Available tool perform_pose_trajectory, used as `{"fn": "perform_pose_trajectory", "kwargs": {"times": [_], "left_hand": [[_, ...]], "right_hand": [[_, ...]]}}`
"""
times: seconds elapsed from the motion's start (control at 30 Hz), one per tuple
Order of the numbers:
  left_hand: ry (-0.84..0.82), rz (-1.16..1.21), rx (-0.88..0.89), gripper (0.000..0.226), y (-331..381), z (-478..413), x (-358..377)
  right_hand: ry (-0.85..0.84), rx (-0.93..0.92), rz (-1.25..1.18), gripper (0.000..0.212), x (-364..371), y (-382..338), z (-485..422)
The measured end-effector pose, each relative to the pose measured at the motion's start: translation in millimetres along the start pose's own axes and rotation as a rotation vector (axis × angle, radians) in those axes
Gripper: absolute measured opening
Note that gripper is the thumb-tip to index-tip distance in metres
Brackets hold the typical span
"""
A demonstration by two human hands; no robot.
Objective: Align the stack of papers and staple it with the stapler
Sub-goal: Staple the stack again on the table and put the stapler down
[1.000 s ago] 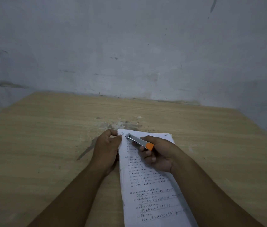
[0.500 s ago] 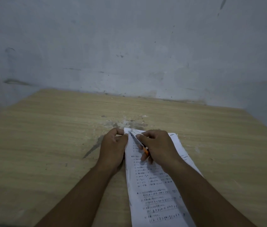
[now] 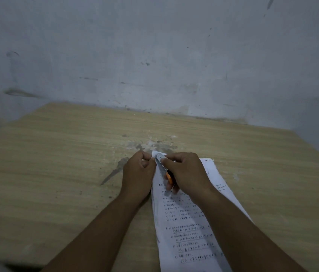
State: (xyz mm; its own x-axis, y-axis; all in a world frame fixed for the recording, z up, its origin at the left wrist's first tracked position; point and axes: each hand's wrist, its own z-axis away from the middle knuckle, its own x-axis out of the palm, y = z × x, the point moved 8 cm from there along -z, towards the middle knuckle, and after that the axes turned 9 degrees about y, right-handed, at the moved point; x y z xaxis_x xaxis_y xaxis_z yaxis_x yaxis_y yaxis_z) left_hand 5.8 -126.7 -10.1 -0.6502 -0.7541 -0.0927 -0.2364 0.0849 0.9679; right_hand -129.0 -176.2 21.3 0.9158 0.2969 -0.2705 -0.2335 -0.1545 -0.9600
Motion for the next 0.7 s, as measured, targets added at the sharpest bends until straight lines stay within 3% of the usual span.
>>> {"fn": "perform_pose_trajectory", "kwargs": {"times": [0.3,0.7], "left_hand": [[0.001,-0.081,0.076,0.023,2,0,2],[0.013,-0.150,0.057,0.019,6,3,1]], "right_hand": [[-0.007,0.069,0.057,0.035,16,6,8],[0.063,0.105,-0.051,0.015,31,21,14]]}}
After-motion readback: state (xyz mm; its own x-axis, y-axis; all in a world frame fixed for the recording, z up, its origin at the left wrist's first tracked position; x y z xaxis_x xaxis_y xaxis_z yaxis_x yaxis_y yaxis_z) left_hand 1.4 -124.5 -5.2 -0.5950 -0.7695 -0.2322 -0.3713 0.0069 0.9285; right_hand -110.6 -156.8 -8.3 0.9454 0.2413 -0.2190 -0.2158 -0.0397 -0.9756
